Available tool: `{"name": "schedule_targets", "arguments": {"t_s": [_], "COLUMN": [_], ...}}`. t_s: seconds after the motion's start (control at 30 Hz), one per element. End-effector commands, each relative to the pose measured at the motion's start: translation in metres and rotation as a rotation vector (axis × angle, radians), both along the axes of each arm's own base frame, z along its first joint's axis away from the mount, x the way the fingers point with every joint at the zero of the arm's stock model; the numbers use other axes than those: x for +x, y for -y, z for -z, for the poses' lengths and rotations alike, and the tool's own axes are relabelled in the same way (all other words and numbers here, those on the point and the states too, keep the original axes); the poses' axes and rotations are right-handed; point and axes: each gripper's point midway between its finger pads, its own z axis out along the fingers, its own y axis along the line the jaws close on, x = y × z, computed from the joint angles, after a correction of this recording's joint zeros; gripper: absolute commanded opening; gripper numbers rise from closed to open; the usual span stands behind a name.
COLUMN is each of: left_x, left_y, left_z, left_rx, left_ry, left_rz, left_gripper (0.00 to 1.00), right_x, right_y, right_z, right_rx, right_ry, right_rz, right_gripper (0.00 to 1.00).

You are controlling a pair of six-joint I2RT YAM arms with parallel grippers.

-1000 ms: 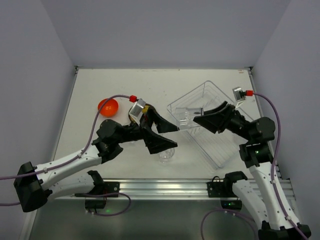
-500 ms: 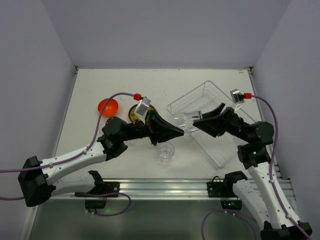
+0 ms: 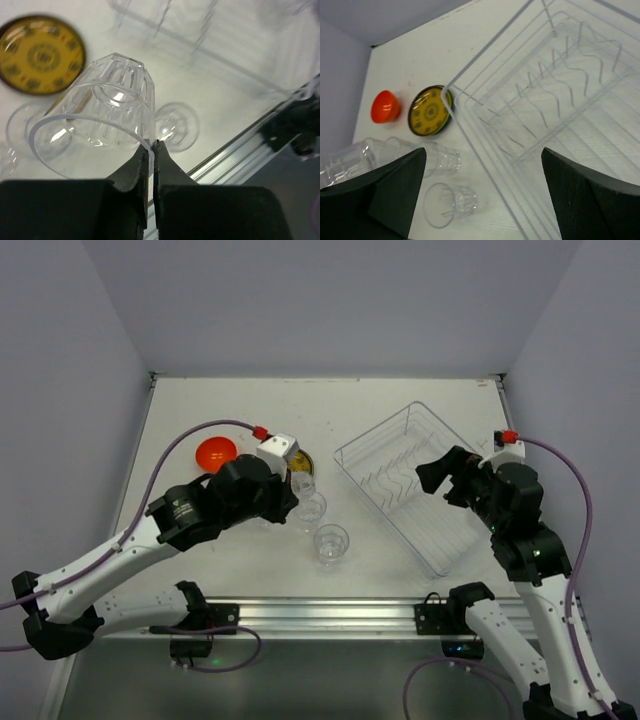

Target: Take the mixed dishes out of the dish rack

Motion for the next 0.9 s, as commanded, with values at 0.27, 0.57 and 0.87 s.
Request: {"name": "schedule_targets", "arguments": {"t_s": [0.27, 0.57, 0.87], "left_x": [-0.062, -0.050, -0.047], "left_y": [-0.066, -0.068, -0.048], "left_z": [0.156, 0.167, 0.183], "left_rx": [0.568, 0.759, 0.832], "left_ry": [-0.451, -0.470, -0.477], "left_rz": [0.070, 0.067, 0.150], "left_gripper": [0.00, 0.00, 0.07], "right_x": [0.005, 0.005, 0.005], "right_y": [0.033, 0.037, 0.037], "right_z": [0.028, 0.033, 0.036], "right_rx": [-0.199, -0.248, -0.258], "right_ry": [-0.114, -0.113, -0.118], "right_rz": [0.109, 0.105, 0.099], "right_gripper": [0.99, 0.99, 0.99]}}
